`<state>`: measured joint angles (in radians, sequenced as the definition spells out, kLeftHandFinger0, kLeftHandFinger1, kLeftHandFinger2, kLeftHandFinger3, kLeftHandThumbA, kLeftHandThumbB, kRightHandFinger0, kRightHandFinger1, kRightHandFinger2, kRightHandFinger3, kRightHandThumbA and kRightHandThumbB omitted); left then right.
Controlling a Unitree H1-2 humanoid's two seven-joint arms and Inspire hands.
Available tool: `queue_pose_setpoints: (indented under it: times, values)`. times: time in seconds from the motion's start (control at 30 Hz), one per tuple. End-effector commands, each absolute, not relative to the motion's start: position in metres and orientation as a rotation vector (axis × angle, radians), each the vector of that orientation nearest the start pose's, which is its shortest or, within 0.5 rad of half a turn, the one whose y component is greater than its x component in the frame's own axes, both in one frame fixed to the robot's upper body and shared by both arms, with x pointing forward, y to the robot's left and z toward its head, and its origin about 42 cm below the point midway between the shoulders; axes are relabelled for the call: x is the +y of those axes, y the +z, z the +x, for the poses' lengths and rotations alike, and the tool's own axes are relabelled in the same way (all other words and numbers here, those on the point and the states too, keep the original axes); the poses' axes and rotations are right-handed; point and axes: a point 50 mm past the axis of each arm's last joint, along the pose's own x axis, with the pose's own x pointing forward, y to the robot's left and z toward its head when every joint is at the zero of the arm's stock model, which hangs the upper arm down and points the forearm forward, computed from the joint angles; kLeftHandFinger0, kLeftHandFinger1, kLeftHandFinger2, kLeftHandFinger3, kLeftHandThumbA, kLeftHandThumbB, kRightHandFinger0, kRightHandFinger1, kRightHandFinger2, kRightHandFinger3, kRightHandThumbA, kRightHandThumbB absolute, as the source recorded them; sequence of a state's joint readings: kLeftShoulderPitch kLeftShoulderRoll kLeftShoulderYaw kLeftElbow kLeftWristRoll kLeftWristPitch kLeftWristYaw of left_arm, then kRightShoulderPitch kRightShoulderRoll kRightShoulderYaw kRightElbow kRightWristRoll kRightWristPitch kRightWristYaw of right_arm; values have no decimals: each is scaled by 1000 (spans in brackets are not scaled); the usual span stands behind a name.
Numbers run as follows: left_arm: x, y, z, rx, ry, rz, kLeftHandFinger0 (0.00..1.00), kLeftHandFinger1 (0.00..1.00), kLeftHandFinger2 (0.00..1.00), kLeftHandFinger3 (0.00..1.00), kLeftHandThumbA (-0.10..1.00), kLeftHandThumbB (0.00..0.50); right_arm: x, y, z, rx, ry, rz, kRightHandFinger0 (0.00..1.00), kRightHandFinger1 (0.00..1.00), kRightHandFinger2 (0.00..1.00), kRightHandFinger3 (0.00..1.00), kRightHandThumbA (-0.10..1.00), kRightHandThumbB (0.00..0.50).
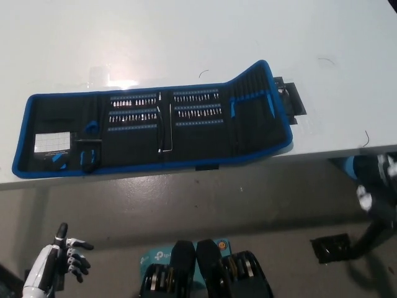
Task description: The robot uses its right hand to lift an edge of the toolkit kept in middle of the desk and make one fold in it
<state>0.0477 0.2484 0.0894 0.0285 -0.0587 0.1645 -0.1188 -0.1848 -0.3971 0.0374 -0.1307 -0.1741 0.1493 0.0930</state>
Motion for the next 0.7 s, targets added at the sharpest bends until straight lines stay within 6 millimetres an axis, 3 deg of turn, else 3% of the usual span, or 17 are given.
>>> queue_pose_setpoints:
  times: [0.0, 0.1, 0.13, 0.23, 0.33, 0.4, 0.43, 0.47, 0.5, 0.53, 0.57, 0.6, 0.67]
  values:
    - [324, 89, 264, 207, -17, 178, 278, 298, 293, 460, 1000, 500, -283, 264, 353, -275, 206, -607, 502, 513, 631, 858, 369, 209]
    - [323, 90, 264, 205, -16, 175, 287, 298, 287, 459, 1000, 500, -260, 307, 366, -387, 268, -592, 333, 372, 522, 794, 373, 234]
    - [323, 91, 266, 204, -15, 172, 270, 296, 289, 459, 1000, 500, -255, 316, 372, -418, 281, -577, 363, 405, 536, 775, 381, 233]
    - [322, 91, 266, 200, -22, 170, 261, 298, 290, 460, 1000, 500, -251, 326, 382, -451, 288, -557, 406, 437, 542, 757, 373, 232]
    - [325, 92, 267, 195, -17, 166, 269, 288, 274, 424, 1000, 500, -244, 330, 404, -441, 222, -515, 352, 444, 553, 769, 381, 267]
    - [324, 91, 265, 196, -17, 166, 265, 278, 278, 415, 1000, 500, -243, 329, 412, -410, 197, -490, 369, 473, 600, 809, 423, 295]
    - [324, 91, 265, 199, -10, 182, 260, 270, 274, 406, 1000, 500, -242, 329, 417, -372, 170, -473, 415, 526, 662, 847, 457, 315]
    - [324, 91, 264, 199, -9, 182, 268, 292, 304, 435, 1000, 500, -242, 326, 421, -348, 160, -446, 576, 680, 798, 950, 534, 331]
    - [324, 89, 261, 205, -7, 182, 270, 296, 307, 438, 1000, 500, -240, 320, 427, -308, 148, -405, 592, 691, 806, 957, 537, 331]
    - [324, 88, 260, 209, -8, 177, 272, 297, 307, 454, 1000, 500, -240, 312, 432, -268, 145, -423, 847, 948, 1000, 1000, 717, 346]
    - [324, 87, 260, 210, -9, 176, 273, 297, 307, 459, 1000, 500, -241, 308, 435, -251, 142, -430, 1000, 1000, 1000, 1000, 778, 338]
    - [323, 86, 260, 208, -7, 173, 270, 295, 300, 459, 1000, 500, -240, 301, 438, -198, 144, -434, 1000, 1000, 1000, 1000, 871, 331]
    - [323, 85, 260, 209, -9, 175, 263, 288, 292, 453, 1000, 500, -238, 290, 444, -121, 126, -440, 1000, 1000, 1000, 1000, 967, 381]
